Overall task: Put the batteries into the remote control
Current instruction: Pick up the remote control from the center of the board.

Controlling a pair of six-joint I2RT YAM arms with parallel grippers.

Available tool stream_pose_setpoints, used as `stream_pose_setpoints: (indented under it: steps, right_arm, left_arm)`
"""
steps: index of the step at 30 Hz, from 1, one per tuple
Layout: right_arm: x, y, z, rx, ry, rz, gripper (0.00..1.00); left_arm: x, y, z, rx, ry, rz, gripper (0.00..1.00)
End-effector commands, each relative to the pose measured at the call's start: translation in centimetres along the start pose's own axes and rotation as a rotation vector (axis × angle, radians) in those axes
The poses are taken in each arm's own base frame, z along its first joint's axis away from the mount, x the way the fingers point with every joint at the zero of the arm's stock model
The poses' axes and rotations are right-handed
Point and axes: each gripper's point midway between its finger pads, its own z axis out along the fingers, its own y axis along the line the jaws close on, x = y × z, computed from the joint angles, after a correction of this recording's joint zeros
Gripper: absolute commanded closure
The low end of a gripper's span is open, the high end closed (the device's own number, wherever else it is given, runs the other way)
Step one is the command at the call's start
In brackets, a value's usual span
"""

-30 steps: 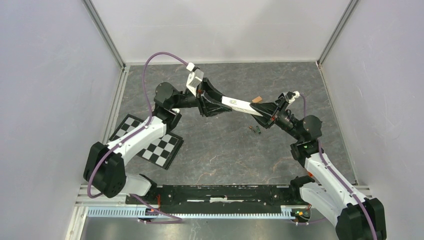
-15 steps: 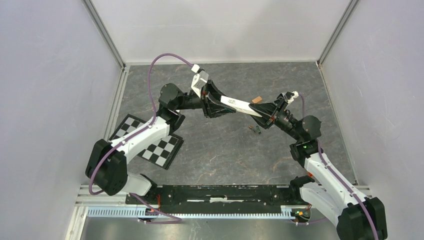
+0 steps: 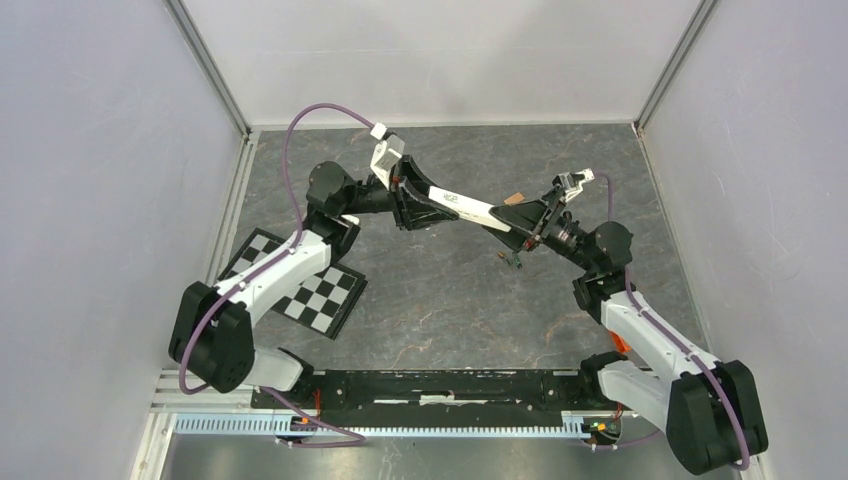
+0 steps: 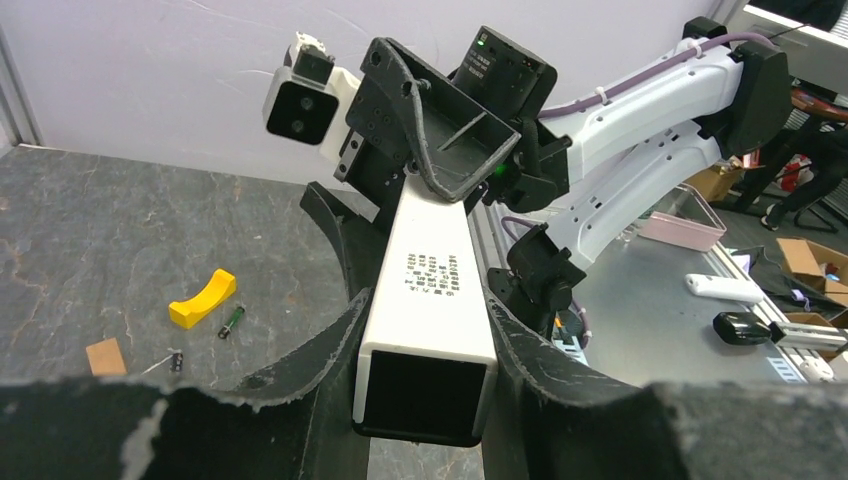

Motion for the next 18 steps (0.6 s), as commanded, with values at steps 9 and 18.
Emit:
stream_pose_setpoints:
  steps: [9, 18]
  right_arm:
    - [1.6, 4.2, 1.6, -0.151, 0.135, -0.222, 0.28]
    - [2.2, 3.6, 1.8, -0.151, 0.14, -0.201, 0.68]
  left_arm:
    - [-1.5, -2.3, -0.7, 0.077, 0.013, 0.06, 0.98]
    - [-2.3, -2.1, -1.1, 0.051, 0.001, 0.086, 0.98]
